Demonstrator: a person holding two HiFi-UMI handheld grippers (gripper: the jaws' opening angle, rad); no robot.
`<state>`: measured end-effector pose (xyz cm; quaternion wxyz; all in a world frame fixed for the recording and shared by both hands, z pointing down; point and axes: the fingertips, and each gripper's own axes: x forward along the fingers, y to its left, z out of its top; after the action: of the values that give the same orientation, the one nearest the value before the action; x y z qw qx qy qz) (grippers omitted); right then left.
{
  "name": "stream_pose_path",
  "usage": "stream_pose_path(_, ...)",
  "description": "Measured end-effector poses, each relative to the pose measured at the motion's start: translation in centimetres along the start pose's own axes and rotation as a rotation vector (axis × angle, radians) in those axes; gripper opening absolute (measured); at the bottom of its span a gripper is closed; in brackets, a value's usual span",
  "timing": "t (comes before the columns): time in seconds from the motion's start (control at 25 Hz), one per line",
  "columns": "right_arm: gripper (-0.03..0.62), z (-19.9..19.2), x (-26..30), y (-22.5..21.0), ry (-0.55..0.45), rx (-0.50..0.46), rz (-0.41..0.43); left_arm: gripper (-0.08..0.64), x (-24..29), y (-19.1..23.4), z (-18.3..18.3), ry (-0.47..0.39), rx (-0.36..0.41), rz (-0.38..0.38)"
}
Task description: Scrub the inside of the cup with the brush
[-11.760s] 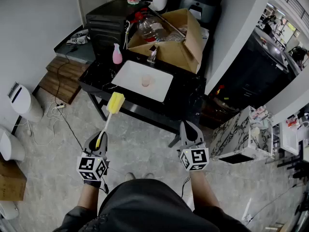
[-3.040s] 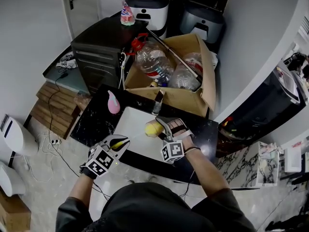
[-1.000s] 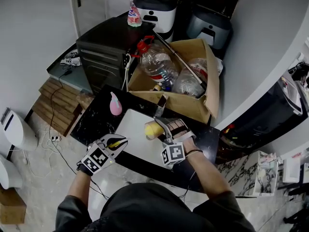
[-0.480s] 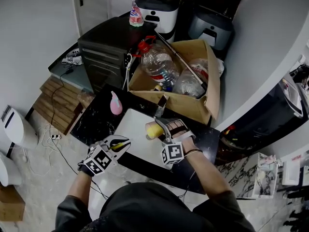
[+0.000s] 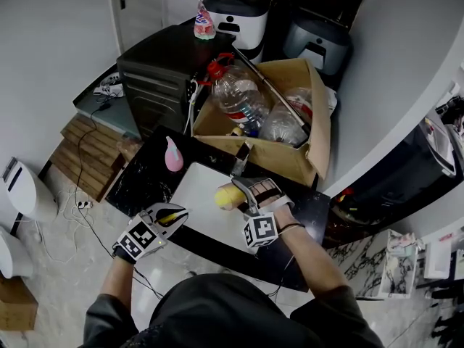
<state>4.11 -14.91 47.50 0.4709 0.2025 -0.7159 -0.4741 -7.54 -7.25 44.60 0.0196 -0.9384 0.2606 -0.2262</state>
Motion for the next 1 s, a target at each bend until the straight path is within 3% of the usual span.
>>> stream_pose_path(0.28,0.359,-2.0,0.4,0.1,0.017,0.115,0.008,0.035,-1.2,0.3,-0.2,-0.002,-0.014,0.015)
stream_pose_path(0.4,0.359,-3.0,0.6,0.0,0.014,0.253,0.000,0.035,-2.1,0.4,-0.3,-0.023,-0.040,0.037)
stream_pose_path(0.56,0.359,-4.1,0.8,-0.3,0.005,0.472,-0.013,0.035,-3.7,1.6,-0.2,-0.083,-0.138,0.094)
stream_pose_path(0.76,0.359,-4.8,0.9,-0.6,-0.008,0.626,-0.032,0.035,-4.6,2.6,-0.7,-0.109,-0.181,0.152)
stream_pose_path(1.0,0.359,-5.5,0.7,-1.9,-0.082,0.923,-0.086,0.035,-5.4,3.8,-0.3,-0.178,-0.256,0.221)
